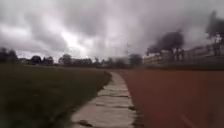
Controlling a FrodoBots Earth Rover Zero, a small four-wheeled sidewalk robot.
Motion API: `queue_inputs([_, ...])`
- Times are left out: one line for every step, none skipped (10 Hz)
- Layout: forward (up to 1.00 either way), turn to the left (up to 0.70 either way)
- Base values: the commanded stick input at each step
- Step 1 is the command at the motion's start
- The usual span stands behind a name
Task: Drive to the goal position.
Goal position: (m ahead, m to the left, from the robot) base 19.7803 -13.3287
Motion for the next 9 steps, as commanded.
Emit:
queue_inputs([0.70, -0.35])
queue_inputs([0.70, -0.35])
queue_inputs([0.70, -0.35])
queue_inputs([0.70, -0.35])
queue_inputs([0.70, -0.35])
queue_inputs([0.70, -0.35])
queue_inputs([0.70, -0.35])
queue_inputs([0.70, -0.35])
queue_inputs([0.70, -0.35])
